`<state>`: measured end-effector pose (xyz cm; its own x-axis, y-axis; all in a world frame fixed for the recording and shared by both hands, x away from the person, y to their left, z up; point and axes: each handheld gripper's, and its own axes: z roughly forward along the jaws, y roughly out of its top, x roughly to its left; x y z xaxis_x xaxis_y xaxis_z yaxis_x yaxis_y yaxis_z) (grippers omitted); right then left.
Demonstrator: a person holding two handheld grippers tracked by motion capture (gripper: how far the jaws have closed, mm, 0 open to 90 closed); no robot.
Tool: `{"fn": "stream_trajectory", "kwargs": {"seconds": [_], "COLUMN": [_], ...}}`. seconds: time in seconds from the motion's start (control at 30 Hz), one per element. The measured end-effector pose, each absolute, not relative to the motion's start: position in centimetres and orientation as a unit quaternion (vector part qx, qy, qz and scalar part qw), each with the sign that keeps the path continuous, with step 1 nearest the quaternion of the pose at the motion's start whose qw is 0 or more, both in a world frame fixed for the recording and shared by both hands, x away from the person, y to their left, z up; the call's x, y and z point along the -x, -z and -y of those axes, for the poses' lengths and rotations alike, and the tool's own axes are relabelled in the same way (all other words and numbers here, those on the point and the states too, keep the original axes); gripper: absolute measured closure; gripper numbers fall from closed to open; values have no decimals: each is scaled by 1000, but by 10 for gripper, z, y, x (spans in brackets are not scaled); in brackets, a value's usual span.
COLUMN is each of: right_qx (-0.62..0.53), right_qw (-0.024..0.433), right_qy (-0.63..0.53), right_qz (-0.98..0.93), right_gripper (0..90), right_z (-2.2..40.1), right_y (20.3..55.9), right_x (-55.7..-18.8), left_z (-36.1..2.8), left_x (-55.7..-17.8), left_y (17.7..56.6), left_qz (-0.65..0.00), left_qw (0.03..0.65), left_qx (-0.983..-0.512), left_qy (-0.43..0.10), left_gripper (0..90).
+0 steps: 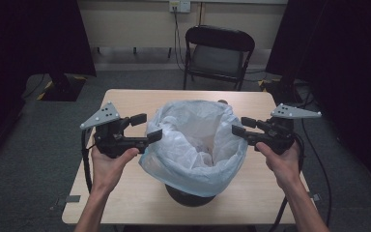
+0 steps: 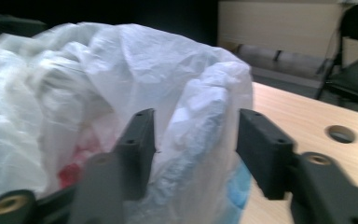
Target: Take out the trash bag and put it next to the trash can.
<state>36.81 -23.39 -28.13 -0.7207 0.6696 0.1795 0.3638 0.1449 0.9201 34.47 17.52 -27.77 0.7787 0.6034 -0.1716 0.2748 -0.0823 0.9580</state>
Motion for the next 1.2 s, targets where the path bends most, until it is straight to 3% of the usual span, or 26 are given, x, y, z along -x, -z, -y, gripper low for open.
{"fn": "stream_trajectory", "kwargs": {"seconds": [0.07,0.1,0.17,0.23,0.37,0.4,0.47,0.53,0.67,1.0,1.2], "right_qx": [-351,-356,-357,-357,-346,-345,-342,-339,-329,-282,-276], "right_qw": [158,174,179,185,165,155,153,141,137,123,83], "right_qy": [-546,-541,-538,-541,-553,-562,-565,-581,-599,-629,-634], "right_qz": [-744,-742,-742,-739,-740,-736,-735,-726,-716,-714,-718], "right_gripper": [684,765,797,899,900,900,900,900,900,900,900], "right_z": [233,232,231,232,233,232,231,231,225,201,199], "right_y": [277,273,271,268,265,264,263,259,251,223,235], "right_x": [-368,-368,-369,-370,-371,-372,-372,-373,-373,-366,-366], "left_z": [-173,-173,-172,-171,-170,-170,-172,-175,-173,-151,-143], "left_x": [-347,-347,-349,-349,-347,-346,-345,-344,-341,-329,-333], "left_y": [280,281,282,282,281,280,279,278,274,249,254], "left_qz": [-306,-306,-308,-310,-313,-316,-316,-309,-299,-239,-223], "left_qw": [599,598,595,586,572,572,573,582,586,622,639], "left_qx": [-726,-727,-729,-734,-740,-737,-734,-730,-728,-724,-723], "left_qy": [-143,-143,-143,-145,-165,-173,-182,-181,-193,-181,-139], "left_gripper": [244,302,328,374,493,580,613,726,851,894,895]}}
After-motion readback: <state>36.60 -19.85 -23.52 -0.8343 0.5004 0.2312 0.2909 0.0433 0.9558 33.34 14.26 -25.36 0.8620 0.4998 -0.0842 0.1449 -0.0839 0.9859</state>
